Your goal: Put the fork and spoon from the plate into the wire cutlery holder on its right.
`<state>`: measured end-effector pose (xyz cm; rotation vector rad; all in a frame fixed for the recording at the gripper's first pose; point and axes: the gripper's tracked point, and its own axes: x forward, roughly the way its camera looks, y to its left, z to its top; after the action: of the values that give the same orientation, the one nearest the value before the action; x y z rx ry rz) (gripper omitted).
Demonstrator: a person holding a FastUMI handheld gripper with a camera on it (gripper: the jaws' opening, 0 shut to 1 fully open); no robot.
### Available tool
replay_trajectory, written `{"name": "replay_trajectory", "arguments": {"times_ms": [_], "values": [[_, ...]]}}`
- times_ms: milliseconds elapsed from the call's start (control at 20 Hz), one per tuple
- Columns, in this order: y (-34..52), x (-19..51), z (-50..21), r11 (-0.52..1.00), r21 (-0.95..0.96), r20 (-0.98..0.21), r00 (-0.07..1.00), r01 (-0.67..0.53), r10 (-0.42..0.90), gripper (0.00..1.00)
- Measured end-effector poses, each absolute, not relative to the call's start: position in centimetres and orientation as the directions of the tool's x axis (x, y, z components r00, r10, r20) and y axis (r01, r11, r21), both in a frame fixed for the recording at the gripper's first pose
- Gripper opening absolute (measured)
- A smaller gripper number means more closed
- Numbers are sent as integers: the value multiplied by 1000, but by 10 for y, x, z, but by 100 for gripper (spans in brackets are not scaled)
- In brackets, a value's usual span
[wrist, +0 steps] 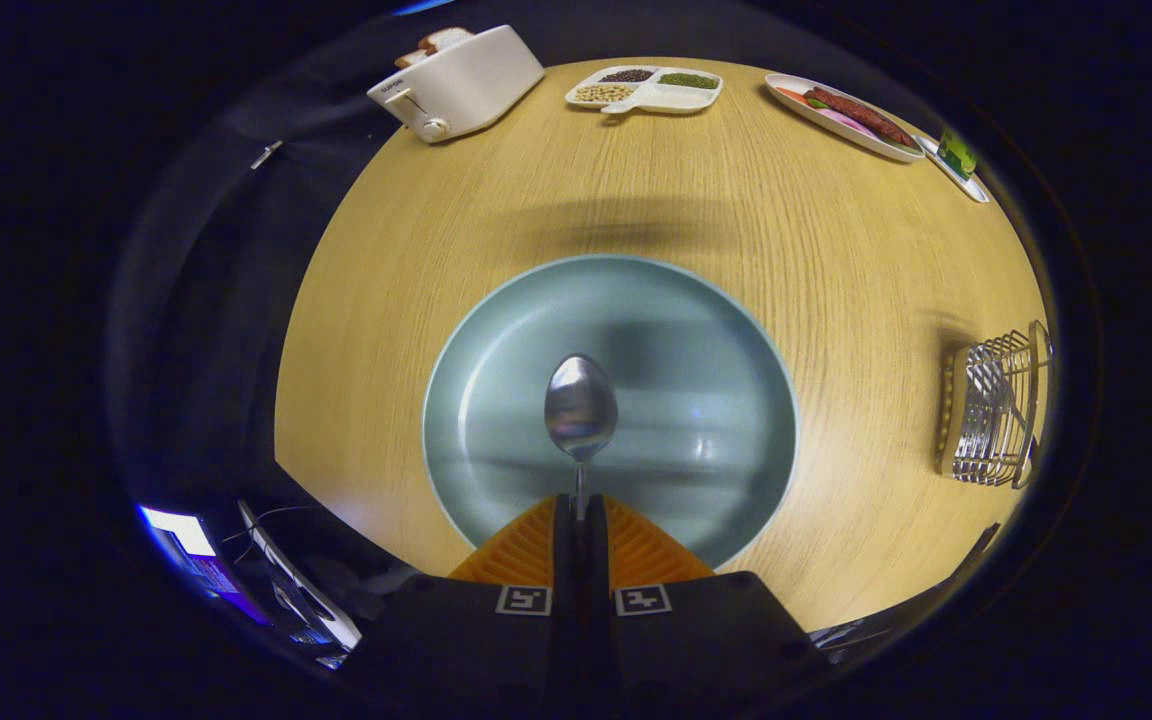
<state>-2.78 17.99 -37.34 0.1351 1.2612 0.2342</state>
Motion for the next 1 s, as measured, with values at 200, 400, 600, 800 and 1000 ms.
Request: {"name": "replay_trajectory", "arguments": {"times_ms": [200,400,600,800,1000], "values": [[167,-27,-351,963,260,-907,324,-76,270,8],[158,-27,-324,953,300,-887,353,-46,296,8],[138,-33,-291,951,304,-878,372,-56,302,8],[100,-40,-255,953,298,-877,377,-60,298,8],[49,-40,-230,959,274,-887,367,-65,279,8]]}}
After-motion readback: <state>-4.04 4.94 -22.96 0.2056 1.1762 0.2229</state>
